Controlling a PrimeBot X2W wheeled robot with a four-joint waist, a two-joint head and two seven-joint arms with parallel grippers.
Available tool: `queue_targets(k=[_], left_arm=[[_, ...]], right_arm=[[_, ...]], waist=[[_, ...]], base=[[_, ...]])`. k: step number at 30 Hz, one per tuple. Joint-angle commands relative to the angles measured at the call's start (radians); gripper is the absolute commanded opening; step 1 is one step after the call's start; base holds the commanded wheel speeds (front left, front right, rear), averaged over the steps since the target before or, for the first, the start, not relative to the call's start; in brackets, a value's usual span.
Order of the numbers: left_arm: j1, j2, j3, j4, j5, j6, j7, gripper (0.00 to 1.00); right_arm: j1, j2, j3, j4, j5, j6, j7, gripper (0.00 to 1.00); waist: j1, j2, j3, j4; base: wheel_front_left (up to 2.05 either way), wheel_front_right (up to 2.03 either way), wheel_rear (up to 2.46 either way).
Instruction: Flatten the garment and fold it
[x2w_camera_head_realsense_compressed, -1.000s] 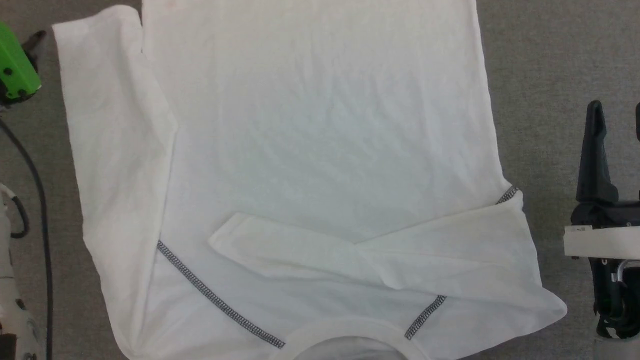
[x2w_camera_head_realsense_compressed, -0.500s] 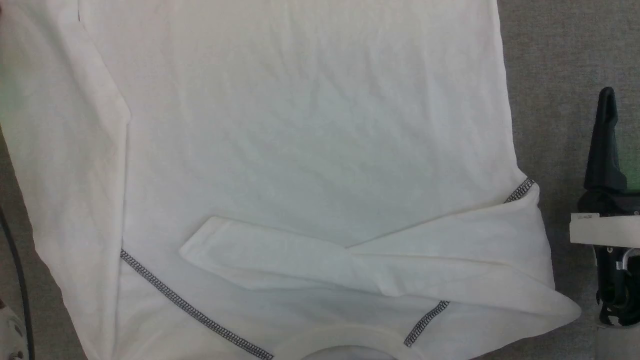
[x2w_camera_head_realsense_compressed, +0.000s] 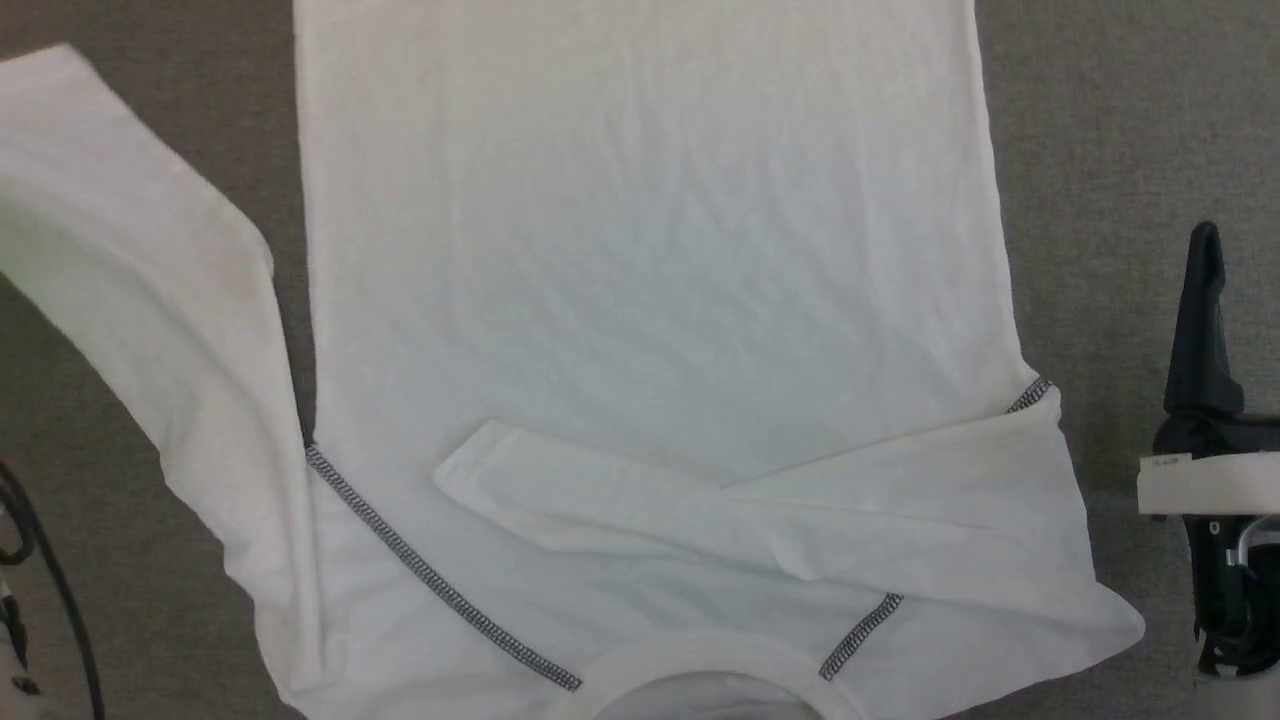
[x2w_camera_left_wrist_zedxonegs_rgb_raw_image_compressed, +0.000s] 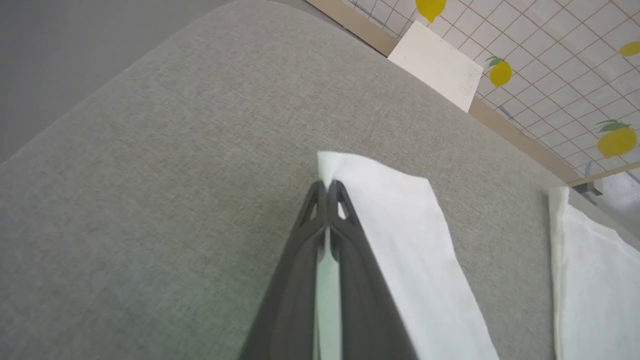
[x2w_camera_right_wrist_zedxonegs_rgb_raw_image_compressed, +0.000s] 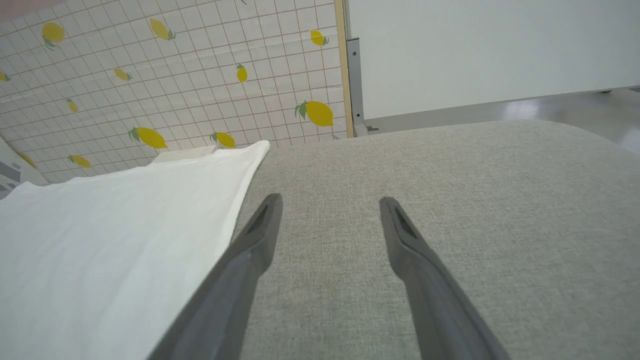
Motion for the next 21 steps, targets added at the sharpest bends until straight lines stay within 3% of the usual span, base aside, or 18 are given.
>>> queue_targets(k=[1,9,21], left_arm=[[0.033,0.013,0.023,0.014,-0.005,0.009,-0.029,0.00],[0.170,0.045,0.132,0.106,-0.037,0.009,-0.143,0.00],[0.349,0.117,0.276,0.229,-0.097,-0.016,-0.216,0.00]], right_arm=[[0.019,0.000,-0.005,0.008,0.001,-0.001,-0.003,1.00],[0.095,0.000,-0.028,0.022,0.020,-0.001,0.010,1.00],[0.134,0.000,0.001,0.057,0.050,-0.001,-0.008,1.00]], waist=[[-0.0001,0.0000,-0.122,0.069],[-0.0001,0.0000,-0.242,0.123],[-0.0001,0.0000,-0.324,0.098]], base=[[0.00,0.00,0.00],[0.00,0.00,0.00],[0.00,0.00,0.00]])
